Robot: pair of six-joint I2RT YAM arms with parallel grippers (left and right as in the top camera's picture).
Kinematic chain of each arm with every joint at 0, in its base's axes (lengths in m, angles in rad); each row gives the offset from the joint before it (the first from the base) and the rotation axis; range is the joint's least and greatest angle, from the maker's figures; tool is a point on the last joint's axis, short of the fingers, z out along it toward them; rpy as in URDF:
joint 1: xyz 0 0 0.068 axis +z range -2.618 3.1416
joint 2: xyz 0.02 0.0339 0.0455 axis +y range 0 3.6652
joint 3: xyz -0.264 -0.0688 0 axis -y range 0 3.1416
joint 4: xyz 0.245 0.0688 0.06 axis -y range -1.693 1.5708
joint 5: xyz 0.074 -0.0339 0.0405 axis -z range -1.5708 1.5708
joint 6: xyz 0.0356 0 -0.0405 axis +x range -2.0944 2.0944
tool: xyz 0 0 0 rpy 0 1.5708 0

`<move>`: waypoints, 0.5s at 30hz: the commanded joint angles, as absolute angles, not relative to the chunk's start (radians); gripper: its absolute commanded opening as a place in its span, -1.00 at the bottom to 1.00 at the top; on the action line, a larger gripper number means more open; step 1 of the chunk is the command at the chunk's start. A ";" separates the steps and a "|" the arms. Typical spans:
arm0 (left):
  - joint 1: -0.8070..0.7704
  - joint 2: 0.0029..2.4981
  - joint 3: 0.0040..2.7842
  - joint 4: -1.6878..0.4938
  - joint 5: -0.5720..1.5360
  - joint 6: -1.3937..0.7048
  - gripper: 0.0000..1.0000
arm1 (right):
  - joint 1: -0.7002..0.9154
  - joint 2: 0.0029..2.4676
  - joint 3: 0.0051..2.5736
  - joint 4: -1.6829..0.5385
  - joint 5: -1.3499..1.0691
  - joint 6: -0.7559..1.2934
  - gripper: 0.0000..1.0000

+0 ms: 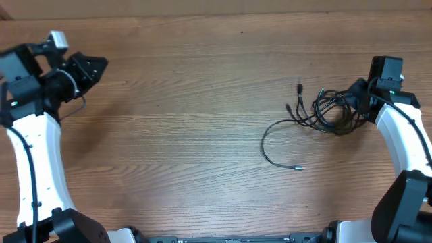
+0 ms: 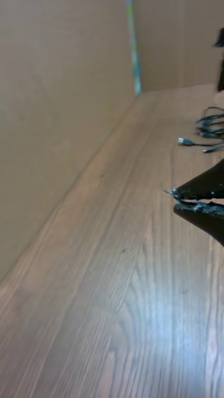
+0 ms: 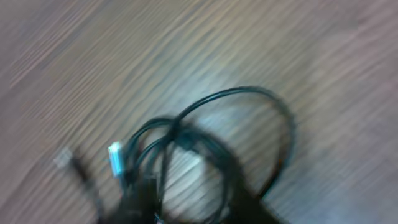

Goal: Untangle cables
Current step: 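Move the right gripper with the bundle to the right and lower it onto the table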

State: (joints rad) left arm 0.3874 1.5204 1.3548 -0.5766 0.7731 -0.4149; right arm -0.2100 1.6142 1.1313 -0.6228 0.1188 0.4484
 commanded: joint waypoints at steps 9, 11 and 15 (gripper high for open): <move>0.037 1.506 1.374 -0.632 0.566 -0.381 0.35 | -0.173 1.595 1.177 -0.635 -0.046 0.358 1.00; -0.064 1.510 1.374 -0.625 0.463 -0.365 1.00 | -0.210 1.570 1.265 -0.751 -0.046 0.634 1.00; -0.152 1.511 1.374 -0.624 0.387 -0.299 0.99 | -0.275 1.524 1.336 -0.846 -0.143 0.805 1.00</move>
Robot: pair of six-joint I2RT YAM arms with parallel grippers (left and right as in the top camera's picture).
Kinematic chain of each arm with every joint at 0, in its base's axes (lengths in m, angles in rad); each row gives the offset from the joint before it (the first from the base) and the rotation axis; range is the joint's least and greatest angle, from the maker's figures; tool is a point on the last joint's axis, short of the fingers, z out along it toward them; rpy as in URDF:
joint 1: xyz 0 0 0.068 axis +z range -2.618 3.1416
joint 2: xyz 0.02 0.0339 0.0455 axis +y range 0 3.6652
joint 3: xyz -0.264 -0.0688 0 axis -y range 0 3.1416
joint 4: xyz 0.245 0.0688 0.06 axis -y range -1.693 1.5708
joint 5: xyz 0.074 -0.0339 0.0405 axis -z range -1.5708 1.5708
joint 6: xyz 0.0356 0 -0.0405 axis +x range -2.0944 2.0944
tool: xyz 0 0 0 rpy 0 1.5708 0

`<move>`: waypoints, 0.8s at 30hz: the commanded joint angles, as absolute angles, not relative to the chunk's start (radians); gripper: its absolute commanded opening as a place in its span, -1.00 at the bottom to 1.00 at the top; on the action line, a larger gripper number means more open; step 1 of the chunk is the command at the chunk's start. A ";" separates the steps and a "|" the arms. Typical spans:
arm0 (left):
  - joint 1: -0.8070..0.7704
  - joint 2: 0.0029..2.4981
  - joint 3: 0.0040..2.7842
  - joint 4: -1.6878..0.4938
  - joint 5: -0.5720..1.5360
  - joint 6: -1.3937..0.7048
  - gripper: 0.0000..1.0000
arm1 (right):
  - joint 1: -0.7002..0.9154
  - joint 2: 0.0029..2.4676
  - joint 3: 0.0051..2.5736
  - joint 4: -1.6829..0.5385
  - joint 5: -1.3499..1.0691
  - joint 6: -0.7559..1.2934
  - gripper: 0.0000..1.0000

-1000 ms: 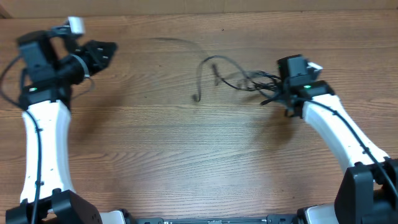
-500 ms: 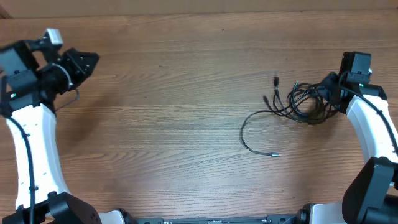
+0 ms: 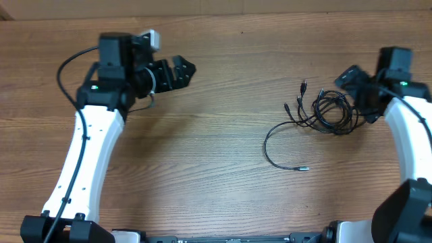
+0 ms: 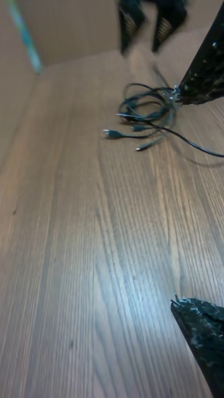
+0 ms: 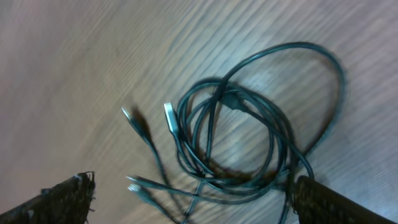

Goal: Untangle cables
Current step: 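Move the right gripper with the bundle to the right and lower it onto the table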

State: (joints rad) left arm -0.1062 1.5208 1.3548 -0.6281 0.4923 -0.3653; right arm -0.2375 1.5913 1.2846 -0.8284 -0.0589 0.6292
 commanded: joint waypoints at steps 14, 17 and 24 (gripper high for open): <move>-0.230 1.511 1.372 -0.592 0.332 -0.284 0.99 | -0.287 1.642 1.198 -0.861 -0.199 1.003 0.68; -0.231 1.514 1.372 -0.595 0.332 -0.284 0.99 | -0.287 1.703 1.197 -0.767 -0.199 1.001 0.64; -0.231 1.517 1.370 -0.599 0.333 -0.284 0.99 | -0.272 1.716 1.232 -0.632 -0.417 0.767 -0.92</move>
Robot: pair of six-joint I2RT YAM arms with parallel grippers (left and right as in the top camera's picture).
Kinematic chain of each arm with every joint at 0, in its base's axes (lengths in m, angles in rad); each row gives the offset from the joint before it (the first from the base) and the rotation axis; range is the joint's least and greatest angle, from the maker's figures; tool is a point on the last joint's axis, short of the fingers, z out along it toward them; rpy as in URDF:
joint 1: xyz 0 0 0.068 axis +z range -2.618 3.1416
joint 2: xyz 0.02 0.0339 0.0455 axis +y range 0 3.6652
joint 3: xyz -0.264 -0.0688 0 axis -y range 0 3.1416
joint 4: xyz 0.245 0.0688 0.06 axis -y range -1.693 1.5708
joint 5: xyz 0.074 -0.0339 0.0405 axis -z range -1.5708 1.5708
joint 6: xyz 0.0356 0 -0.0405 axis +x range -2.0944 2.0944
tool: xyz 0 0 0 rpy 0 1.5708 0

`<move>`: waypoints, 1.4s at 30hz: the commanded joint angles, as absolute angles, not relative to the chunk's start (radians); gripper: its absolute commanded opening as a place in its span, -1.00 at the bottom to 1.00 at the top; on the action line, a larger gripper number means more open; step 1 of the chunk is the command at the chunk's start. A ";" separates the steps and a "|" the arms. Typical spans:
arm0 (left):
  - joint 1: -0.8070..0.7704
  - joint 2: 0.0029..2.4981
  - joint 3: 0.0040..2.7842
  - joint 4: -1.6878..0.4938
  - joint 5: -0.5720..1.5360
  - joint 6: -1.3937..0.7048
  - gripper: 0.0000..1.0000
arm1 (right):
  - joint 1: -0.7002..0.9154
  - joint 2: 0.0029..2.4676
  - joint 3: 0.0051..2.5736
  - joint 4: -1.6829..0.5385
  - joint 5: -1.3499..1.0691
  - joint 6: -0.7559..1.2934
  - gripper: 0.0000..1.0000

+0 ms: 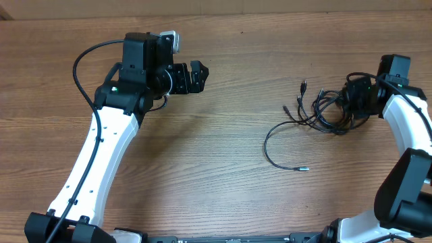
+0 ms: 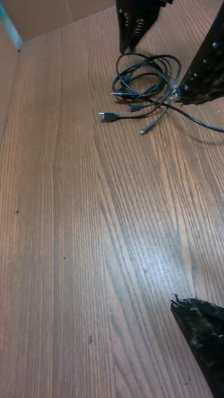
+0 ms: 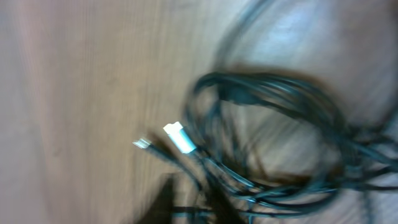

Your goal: Untangle cables

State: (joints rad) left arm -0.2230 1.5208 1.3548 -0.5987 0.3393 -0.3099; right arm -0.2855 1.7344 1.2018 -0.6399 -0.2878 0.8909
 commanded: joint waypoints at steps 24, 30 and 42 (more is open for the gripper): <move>-0.231 1.517 1.370 -0.579 0.356 -0.329 0.99 | -0.116 1.665 1.263 -0.888 0.062 1.176 0.19; -0.231 1.517 1.370 -0.577 0.356 -0.329 0.99 | -0.160 1.750 1.263 -0.764 0.057 1.110 0.03; -0.231 1.517 1.370 -0.578 0.356 -0.329 0.99 | -0.154 1.788 1.266 -0.484 -0.278 0.685 -0.92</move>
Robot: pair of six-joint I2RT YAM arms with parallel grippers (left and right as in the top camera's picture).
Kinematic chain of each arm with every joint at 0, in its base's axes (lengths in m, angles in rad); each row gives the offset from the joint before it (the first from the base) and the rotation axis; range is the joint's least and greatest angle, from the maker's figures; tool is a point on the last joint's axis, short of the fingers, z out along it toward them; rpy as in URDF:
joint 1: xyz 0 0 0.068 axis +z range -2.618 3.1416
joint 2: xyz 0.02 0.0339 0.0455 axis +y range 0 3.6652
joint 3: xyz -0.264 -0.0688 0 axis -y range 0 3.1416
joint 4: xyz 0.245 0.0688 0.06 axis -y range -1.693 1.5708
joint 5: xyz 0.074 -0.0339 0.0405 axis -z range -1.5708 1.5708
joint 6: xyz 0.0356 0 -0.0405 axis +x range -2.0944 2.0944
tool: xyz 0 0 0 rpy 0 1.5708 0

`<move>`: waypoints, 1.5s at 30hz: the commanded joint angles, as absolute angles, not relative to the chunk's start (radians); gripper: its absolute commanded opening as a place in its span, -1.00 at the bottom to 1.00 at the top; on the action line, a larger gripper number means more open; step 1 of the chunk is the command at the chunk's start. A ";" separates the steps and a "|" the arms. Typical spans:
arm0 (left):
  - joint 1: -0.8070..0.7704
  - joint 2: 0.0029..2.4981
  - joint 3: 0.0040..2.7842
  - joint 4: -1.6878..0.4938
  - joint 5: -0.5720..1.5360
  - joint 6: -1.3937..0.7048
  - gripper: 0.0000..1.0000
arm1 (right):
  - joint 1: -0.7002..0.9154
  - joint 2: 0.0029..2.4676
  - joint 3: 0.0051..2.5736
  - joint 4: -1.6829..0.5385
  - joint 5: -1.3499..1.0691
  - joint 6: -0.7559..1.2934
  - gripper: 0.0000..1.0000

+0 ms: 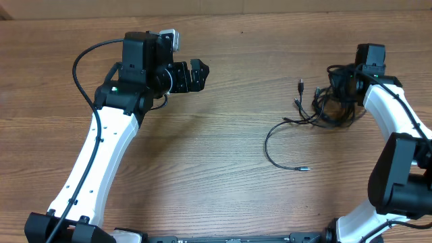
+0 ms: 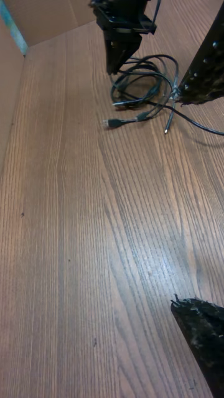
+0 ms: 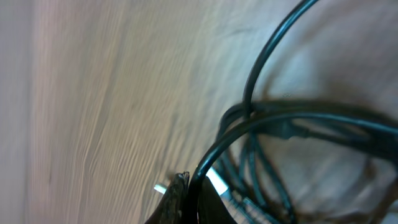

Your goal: Untangle cables

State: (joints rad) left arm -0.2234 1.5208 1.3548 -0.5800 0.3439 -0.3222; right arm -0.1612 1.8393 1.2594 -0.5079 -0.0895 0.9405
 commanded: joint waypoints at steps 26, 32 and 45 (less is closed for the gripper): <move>-0.360 1.871 1.370 -0.290 0.799 -0.284 0.99 | 0.064 1.147 1.278 -0.612 -0.726 0.256 -0.92; -0.420 1.883 1.373 -0.416 0.418 -0.292 0.99 | 0.064 1.157 1.278 -0.700 -0.561 0.257 -0.86; -0.177 1.845 1.407 -0.491 0.419 -0.539 0.99 | 0.226 1.555 1.274 -0.861 -0.344 0.098 0.12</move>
State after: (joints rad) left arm -0.1829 1.8721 1.3849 -0.4828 0.4282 -0.4885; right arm 0.1772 1.4502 1.2652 -0.9001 -0.4305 0.1665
